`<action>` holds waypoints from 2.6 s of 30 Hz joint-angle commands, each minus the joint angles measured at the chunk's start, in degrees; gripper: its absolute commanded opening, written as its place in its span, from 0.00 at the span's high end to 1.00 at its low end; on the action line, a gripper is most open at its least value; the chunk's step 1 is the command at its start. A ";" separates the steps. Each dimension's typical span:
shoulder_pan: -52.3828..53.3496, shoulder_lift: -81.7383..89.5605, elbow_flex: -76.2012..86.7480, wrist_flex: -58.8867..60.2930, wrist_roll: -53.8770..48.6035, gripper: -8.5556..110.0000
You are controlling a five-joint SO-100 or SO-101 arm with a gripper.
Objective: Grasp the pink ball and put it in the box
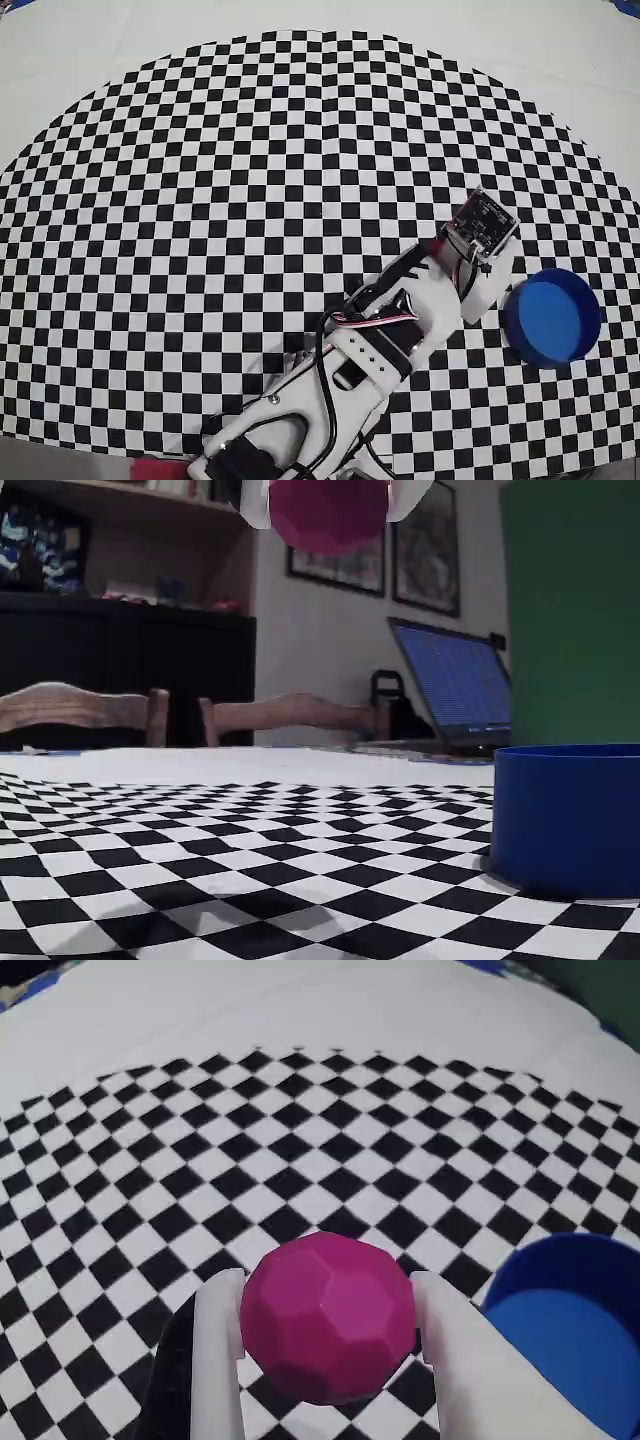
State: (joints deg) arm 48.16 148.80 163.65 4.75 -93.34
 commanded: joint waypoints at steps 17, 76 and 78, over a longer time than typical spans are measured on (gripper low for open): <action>9.67 2.81 0.09 -0.26 -0.44 0.93; 21.09 -15.91 -6.42 -6.59 -0.35 0.93; 21.18 -16.52 -6.94 -6.59 -0.35 0.93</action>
State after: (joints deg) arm 68.73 132.63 161.81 -0.88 -93.34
